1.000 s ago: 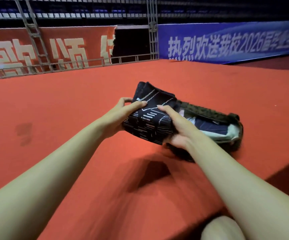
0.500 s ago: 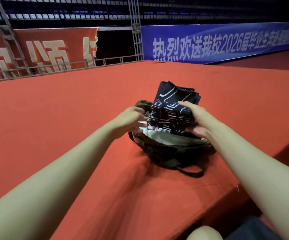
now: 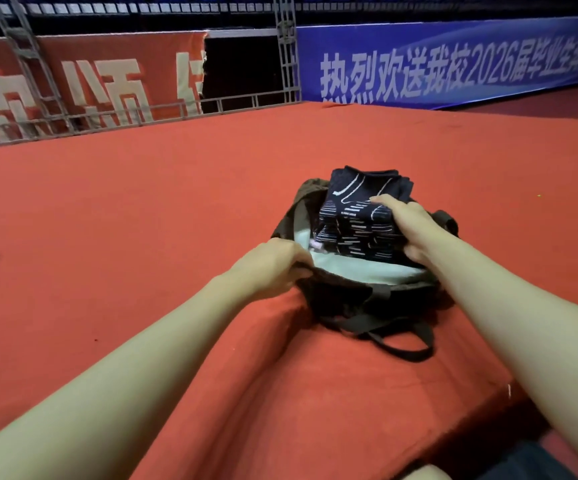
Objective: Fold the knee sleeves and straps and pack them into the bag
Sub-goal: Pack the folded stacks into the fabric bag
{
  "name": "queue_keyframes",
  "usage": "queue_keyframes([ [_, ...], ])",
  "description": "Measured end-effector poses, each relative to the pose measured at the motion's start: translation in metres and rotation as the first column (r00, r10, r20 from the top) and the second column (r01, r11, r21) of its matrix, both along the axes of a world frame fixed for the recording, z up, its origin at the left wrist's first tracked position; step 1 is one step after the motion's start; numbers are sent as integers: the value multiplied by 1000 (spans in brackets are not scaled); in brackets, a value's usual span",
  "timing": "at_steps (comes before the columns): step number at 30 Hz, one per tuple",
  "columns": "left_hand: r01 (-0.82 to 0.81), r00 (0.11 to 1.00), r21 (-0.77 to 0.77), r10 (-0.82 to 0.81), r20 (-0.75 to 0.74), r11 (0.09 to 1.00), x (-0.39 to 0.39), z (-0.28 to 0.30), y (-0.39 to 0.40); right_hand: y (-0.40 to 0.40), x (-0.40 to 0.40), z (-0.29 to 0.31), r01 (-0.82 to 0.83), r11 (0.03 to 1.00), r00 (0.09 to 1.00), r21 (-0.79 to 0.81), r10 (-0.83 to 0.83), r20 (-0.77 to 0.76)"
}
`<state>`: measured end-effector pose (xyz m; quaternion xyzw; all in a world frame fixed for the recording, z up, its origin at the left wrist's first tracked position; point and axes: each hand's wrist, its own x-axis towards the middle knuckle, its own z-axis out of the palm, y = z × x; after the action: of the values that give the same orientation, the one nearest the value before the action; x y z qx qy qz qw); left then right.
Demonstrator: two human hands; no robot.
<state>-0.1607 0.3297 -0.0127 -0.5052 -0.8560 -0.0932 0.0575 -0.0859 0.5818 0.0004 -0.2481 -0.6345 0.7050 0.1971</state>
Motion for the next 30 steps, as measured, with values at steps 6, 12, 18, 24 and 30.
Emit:
queue_keyframes([
  [6,-8,995,94,-2,100,996,-8,9,-2,20,-17,-21,-111,987,994,114,110,13],
  [12,-209,968,73,196,155,975,-24,31,14,11,-5,-3,-188,930,982,315,172,79],
  [18,-337,936,42,330,122,941,-35,56,48,20,-15,2,-181,683,958,707,-39,283],
  [24,-337,934,18,332,130,941,-46,57,65,24,-28,10,-173,614,959,770,-72,273],
  [30,-385,917,264,335,214,884,-51,68,66,13,-61,-9,-203,569,864,797,-279,419],
])
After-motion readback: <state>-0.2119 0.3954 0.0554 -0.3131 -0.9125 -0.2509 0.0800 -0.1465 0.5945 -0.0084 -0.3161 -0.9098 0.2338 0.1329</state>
